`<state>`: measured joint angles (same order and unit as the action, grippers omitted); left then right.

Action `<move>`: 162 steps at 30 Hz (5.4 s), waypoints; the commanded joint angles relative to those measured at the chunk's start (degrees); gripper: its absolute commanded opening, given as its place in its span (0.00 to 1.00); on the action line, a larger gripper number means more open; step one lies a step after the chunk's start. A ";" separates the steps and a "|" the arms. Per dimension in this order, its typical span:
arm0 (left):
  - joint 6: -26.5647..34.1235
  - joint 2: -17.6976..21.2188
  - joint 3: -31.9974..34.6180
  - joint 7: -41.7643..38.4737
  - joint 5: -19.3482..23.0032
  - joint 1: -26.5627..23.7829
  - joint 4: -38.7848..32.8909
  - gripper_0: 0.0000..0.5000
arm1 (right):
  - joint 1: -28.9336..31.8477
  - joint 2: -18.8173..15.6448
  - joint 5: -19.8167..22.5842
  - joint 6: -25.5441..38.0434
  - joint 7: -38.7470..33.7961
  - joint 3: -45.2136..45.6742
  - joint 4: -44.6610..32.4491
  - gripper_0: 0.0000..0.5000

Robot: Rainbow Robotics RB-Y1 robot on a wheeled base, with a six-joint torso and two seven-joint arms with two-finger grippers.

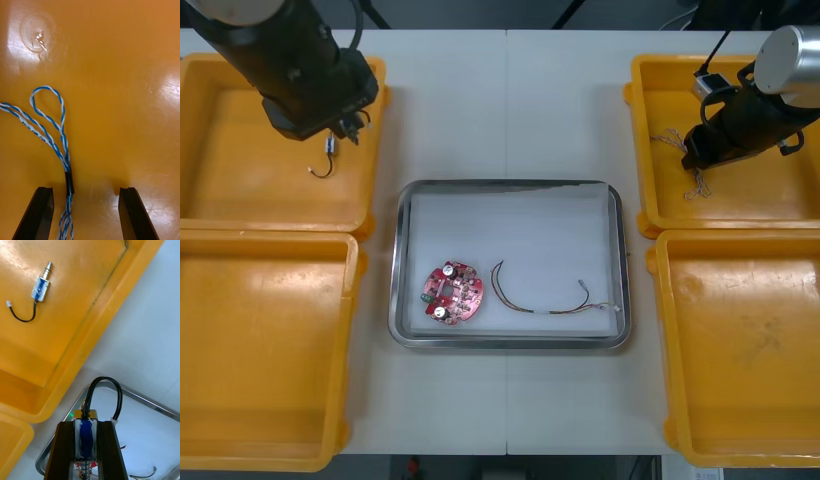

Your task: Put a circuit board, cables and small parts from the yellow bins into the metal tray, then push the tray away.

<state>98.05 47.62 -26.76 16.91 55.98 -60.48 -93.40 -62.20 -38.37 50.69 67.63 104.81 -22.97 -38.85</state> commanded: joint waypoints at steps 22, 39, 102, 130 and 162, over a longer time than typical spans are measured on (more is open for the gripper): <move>-6.12 -15.63 -16.74 -24.82 -21.18 7.56 -6.44 0.00 | 0.59 1.80 -0.95 -2.33 1.18 -0.58 -0.09 0.08; -12.71 -16.69 -23.25 -26.49 -23.38 7.92 -2.92 0.00 | 0.67 -2.68 -1.83 1.01 4.35 -0.40 -5.19 0.00; 4.43 0.10 0.31 -3.82 -14.67 0.53 -12.68 1.00 | 18.60 -9.18 6.08 42.37 4.00 25.88 -65.13 0.00; -12.80 7.57 3.29 34.33 -6.41 0.45 12.10 1.00 | 20.80 -10.94 12.68 27.99 9.97 5.31 -81.65 0.00; -36.97 1.68 -11.73 37.40 -4.13 0.53 28.36 1.00 | 5.16 -2.77 5.12 6.81 17.18 -19.83 -55.28 0.00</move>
<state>62.45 50.11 -37.93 52.40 52.45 -57.16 -65.00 -53.39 -43.26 56.66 75.57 120.64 -41.34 -95.48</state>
